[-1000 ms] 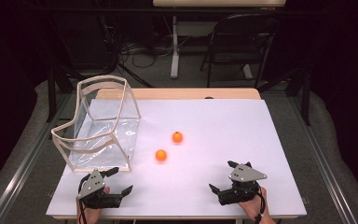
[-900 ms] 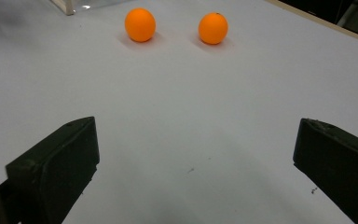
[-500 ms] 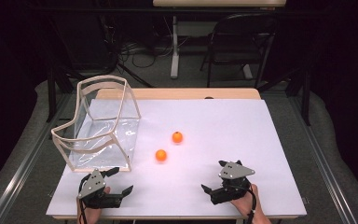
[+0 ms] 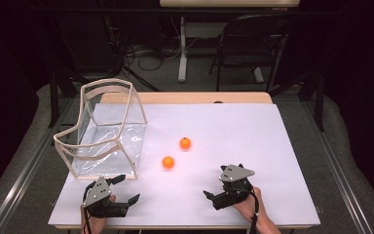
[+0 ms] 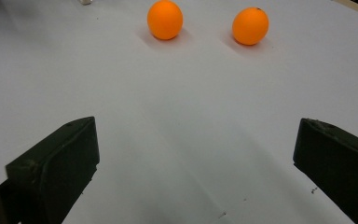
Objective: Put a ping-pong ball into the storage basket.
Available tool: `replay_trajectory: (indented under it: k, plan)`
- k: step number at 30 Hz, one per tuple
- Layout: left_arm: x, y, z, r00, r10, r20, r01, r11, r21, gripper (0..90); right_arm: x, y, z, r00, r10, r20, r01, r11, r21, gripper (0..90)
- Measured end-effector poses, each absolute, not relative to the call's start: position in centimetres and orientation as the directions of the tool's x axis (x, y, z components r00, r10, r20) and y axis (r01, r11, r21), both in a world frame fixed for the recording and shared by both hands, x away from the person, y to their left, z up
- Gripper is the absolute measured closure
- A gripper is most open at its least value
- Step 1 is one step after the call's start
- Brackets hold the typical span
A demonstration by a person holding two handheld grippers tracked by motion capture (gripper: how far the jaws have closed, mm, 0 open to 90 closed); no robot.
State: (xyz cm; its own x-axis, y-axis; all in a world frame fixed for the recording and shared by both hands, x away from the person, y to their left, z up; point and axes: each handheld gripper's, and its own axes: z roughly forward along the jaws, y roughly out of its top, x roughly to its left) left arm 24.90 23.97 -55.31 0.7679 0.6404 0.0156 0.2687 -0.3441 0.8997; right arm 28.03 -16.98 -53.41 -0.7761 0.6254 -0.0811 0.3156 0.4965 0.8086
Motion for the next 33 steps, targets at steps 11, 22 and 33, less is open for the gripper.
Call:
replay_trajectory:
  k: [11,22,33]
  plan:
    - [25.0,24.0,-55.3,0.771,0.637,0.014,0.268,-0.344,0.9,16.0,28.9,-15.6,-53.4,-0.791,0.608,-0.074,0.317,0.509,0.8,0.0]
    - [25.0,23.9,-55.3,0.771,0.637,0.014,0.27,-0.347,0.898,16.0,30.4,-14.3,-53.6,-0.806,0.59,-0.052,0.316,0.503,0.805,0.0]
    - [25.0,23.9,-55.3,0.772,0.635,0.015,0.27,-0.349,0.897,16.0,31.9,-12.6,-53.9,-0.821,0.569,-0.043,0.329,0.532,0.78,0.0]
